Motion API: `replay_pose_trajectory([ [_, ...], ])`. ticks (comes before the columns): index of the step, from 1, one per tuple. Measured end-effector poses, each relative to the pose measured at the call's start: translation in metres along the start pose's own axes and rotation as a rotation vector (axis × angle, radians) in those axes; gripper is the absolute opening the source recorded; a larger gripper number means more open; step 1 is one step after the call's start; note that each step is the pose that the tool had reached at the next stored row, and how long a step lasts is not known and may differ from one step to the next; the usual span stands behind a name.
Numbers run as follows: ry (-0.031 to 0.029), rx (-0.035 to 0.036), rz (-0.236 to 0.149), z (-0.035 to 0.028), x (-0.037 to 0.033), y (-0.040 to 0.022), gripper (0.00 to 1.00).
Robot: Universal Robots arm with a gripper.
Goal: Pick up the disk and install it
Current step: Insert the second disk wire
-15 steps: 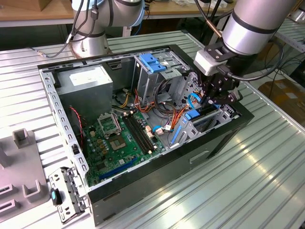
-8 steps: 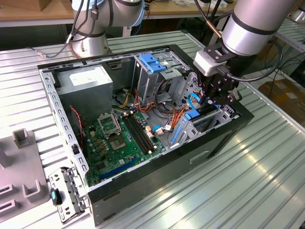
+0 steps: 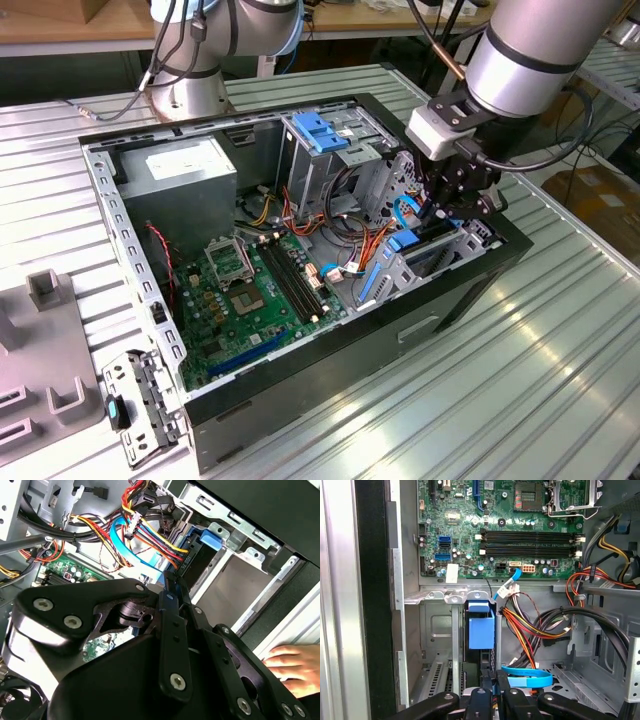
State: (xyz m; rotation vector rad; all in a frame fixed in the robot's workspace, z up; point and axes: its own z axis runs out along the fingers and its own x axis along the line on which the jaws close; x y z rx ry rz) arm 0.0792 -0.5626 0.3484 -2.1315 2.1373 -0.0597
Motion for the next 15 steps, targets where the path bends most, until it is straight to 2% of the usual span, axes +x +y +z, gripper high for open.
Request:
replay_pose_trajectory([
  [7, -0.0003, -0.0001, -0.001, 0.0, -0.0001, 0.0, 0.16],
  [9, -0.002, -0.0001, 0.0, -0.0001, 0.0009, 0.0, 0.16],
  [11, -0.0054, -0.0001, 0.0, -0.0002, 0.0027, 0.0, 0.16],
  [15, -0.0181, 0.0, 0.002, -0.0003, 0.0046, 0.0, 0.16],
])
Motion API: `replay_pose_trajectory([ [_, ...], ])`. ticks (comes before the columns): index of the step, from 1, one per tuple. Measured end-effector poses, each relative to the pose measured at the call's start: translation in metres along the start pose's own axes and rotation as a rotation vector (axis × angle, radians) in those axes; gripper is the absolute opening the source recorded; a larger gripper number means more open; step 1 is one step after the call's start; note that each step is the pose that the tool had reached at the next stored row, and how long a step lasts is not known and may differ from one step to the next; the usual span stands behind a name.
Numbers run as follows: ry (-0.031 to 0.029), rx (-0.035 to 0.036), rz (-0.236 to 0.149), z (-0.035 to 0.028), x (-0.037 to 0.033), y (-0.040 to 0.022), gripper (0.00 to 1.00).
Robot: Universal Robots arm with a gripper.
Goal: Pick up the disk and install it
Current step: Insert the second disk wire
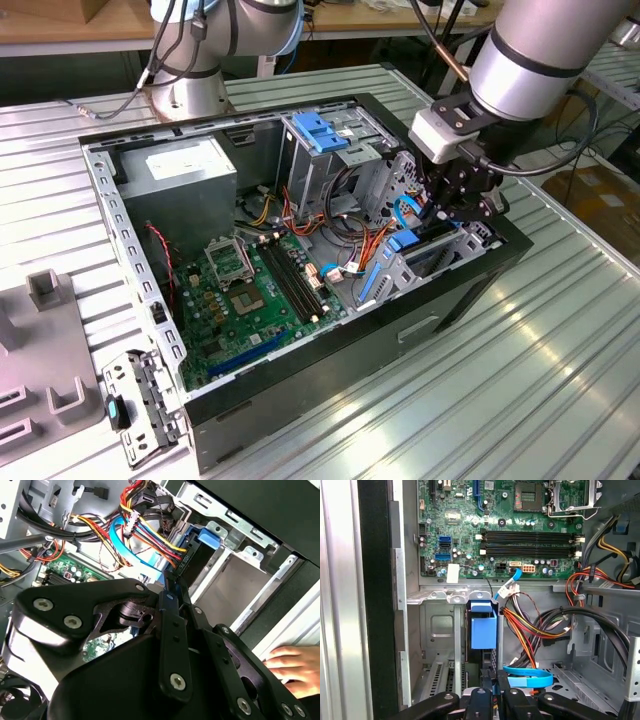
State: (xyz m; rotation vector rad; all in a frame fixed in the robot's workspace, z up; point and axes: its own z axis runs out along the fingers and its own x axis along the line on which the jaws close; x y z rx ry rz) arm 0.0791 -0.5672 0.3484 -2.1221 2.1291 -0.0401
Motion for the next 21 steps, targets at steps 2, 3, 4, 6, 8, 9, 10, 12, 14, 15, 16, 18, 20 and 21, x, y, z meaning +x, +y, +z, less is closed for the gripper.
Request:
replay_pose_trajectory([
  [2, -0.0085, 0.0, 0.001, -0.0001, 0.0, 0.0, 0.16],
  [3, -0.0102, 0.0, 0.001, -0.0002, 0.0, 0.0, 0.16],
  [4, -0.0109, 0.0, 0.001, -0.0002, 0.0002, 0.0, 0.16],
  [6, -0.0109, 0.0, 0.001, -0.0003, 0.0014, 0.0, 0.16],
  [8, -0.0113, -0.0002, -0.001, -0.0002, 0.0014, -0.0001, 0.16],
  [9, -0.0125, -0.0007, -0.008, -0.0002, 0.0015, -0.0001, 0.16],
  [10, -0.0135, -0.0012, -0.013, -0.0003, 0.0015, -0.0001, 0.16],
  [12, -0.0146, -0.0018, -0.021, -0.0002, 0.0014, -0.0001, 0.16],
  [14, -0.0147, -0.0019, -0.021, -0.0001, 0.0016, -0.0001, 0.16],
  [15, -0.0147, -0.0019, -0.021, -0.0001, 0.0017, -0.0001, 0.16],
  [16, -0.0147, -0.0019, -0.021, -0.0001, 0.0017, -0.0001, 0.16],
  [18, -0.0146, -0.0019, -0.021, 0.0003, 0.0019, 0.0, 0.16],
  [20, -0.0147, -0.0019, -0.021, 0.0012, 0.0021, 0.0001, 0.16],
  [21, -0.0148, -0.0019, -0.021, 0.0016, 0.0021, 0.0001, 0.16],
])
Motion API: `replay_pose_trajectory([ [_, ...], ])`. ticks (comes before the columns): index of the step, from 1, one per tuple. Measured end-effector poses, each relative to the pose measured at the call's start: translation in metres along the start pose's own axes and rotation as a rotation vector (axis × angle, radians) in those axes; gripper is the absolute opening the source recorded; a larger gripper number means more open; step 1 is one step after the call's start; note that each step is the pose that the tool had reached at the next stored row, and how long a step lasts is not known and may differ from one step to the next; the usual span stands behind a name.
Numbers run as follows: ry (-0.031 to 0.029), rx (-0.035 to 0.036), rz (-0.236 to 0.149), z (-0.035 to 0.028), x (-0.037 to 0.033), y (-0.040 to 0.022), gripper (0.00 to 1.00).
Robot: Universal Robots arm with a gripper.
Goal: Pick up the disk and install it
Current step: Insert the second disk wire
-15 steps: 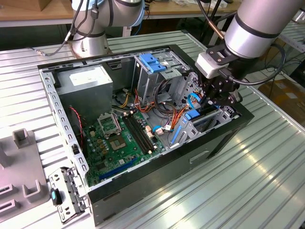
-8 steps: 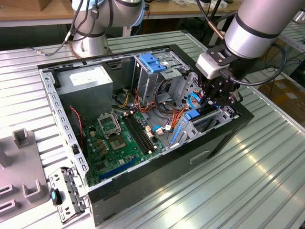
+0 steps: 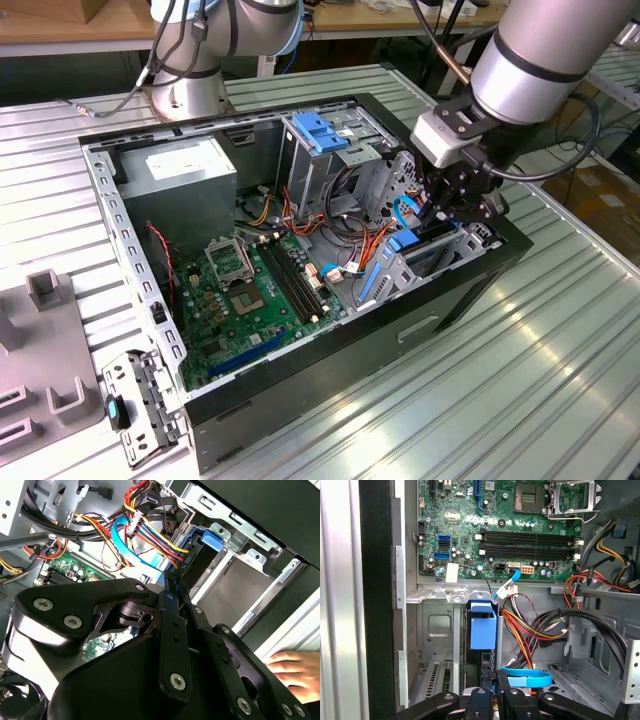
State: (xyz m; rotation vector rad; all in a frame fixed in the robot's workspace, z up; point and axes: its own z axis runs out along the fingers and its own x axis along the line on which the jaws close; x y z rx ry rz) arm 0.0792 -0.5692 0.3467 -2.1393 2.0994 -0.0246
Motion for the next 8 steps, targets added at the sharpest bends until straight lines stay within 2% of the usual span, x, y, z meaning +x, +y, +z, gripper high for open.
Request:
replay_pose_trajectory([
  [8, 0.0, -0.0001, 0.0, 0.0046, 0.0013, 0.0005, 0.16],
])
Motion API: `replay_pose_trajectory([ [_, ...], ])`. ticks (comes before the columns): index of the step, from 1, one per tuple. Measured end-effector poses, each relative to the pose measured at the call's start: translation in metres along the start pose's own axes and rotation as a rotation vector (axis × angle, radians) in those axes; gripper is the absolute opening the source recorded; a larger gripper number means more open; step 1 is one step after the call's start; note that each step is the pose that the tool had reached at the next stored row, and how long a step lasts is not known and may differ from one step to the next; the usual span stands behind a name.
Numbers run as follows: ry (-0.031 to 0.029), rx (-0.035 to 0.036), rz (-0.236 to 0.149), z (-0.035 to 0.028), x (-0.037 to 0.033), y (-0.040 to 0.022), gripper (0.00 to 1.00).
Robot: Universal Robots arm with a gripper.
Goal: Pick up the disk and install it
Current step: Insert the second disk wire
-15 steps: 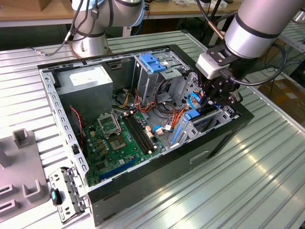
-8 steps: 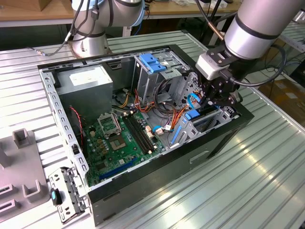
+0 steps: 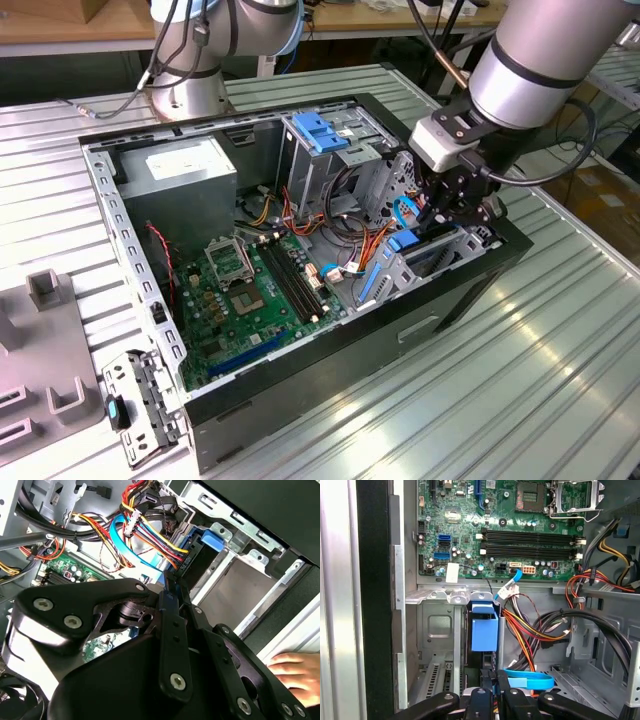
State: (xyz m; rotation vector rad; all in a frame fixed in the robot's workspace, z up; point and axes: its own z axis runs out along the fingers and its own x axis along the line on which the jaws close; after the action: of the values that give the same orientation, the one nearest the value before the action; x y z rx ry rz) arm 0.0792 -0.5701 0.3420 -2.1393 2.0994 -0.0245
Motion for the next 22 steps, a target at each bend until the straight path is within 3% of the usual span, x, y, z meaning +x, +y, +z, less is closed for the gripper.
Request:
replay_pose_trajectory([
  [7, -0.0013, 0.0002, 0.0, 0.0006, 0.0001, 0.0001, 0.16],
  [9, -0.0002, 0.0, 0.0, -0.0002, 0.0001, 0.0, 0.24],
  [11, -0.0004, 0.0, 0.0, -0.0031, -0.0002, -0.0004, 0.24],
  [14, -0.0005, 0.0001, 0.0, -0.0134, -0.0011, -0.0016, 0.24],
  [18, -0.0008, 0.0001, 0.0, -0.0151, -0.0012, -0.0017, 0.24],
  [19, -0.0006, 0.0001, 0.0, -0.0155, -0.0013, -0.0018, 0.11],
  [22, -0.0006, 0.0001, 0.0, -0.0159, -0.0013, -0.0019, 0.11],
])
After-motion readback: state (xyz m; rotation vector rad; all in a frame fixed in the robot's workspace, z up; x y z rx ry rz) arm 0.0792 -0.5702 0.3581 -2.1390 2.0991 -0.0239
